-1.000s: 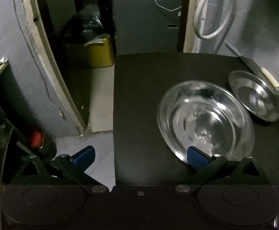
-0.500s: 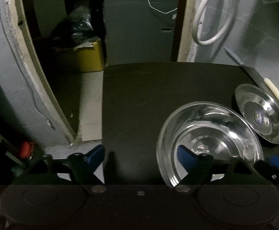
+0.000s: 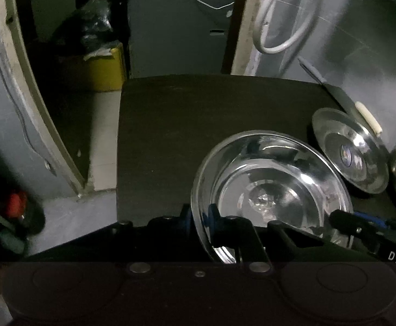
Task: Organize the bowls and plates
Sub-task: 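Close the left gripper on the plate rim and lift the plate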
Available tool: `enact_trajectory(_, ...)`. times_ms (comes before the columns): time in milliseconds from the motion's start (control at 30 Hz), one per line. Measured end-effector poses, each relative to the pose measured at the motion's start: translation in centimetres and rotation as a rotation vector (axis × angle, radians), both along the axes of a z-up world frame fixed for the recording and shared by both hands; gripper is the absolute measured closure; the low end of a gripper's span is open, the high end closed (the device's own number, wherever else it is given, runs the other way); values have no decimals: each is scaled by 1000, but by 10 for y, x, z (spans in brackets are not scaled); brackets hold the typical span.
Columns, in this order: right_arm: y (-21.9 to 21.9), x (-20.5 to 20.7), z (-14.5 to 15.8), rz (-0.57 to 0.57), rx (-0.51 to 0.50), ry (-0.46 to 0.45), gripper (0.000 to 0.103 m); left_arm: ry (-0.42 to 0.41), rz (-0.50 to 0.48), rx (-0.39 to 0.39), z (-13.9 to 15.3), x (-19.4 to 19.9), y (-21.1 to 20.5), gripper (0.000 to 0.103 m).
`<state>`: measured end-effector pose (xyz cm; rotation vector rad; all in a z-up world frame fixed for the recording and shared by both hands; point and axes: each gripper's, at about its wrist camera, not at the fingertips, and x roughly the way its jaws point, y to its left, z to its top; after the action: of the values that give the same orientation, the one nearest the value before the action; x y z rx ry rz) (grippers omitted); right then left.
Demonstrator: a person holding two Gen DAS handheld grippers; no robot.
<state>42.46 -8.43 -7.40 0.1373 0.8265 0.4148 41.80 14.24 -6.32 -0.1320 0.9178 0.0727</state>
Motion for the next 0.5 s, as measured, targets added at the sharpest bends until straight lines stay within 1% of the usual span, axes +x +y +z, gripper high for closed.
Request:
enact_trajectory(100,-1,-3,1,11,-10,-14,86,-14,-24,32,4,-5,-5,89)
enact_trajectory(300,-7,-15,10,29,-8,-46,86,-48,-46,54,18,-27,-11,89)
enact_trajectory(500,-15,-38,25,55,6,-74,86,-75,-40,62,34,-57,-17,89)
